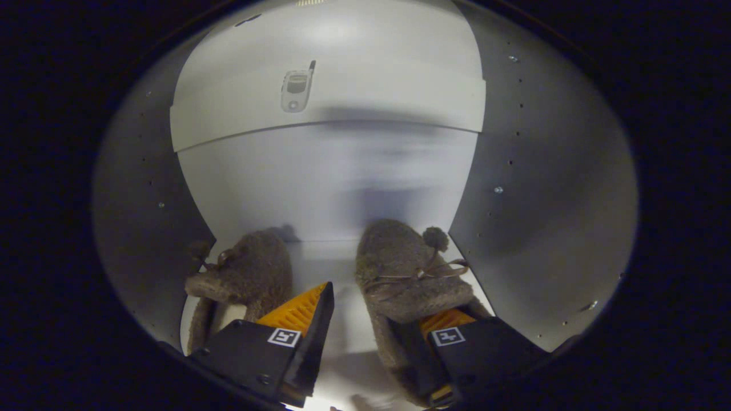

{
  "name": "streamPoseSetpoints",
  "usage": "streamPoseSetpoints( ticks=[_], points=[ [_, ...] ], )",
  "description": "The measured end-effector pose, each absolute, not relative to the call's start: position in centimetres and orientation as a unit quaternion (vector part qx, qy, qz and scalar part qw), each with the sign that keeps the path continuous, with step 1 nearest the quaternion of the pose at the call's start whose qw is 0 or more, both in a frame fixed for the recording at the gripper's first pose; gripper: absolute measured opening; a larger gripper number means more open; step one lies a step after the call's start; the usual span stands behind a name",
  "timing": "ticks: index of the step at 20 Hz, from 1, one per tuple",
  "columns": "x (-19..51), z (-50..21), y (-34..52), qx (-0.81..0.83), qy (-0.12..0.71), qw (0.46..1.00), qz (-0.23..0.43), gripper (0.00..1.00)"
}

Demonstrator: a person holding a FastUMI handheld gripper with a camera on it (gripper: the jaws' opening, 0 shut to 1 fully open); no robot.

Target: Open the shoe cabinet door, grab the shoes and put them into the shoe cabinet, then close the shoe cabinet door.

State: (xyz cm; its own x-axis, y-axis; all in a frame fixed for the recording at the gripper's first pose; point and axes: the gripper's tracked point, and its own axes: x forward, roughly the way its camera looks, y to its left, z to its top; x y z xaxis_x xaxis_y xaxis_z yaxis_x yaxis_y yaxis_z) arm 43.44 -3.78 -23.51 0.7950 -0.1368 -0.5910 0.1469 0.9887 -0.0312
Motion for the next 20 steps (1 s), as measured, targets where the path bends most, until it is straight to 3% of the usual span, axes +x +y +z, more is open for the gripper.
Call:
streamPoseSetpoints(
  ticks=[6,13,20],
  points=[
    [40.6,-20.6,-3.7,0.012,0.288,0.954,-0.081,0.85],
    [33.0,-13.3,-1.8,0.014,0.22,0.972,-0.08,0.92],
    [20.1,-7.7,0.9,0.027,0.166,0.982,-0.084,0.99]
  ],
)
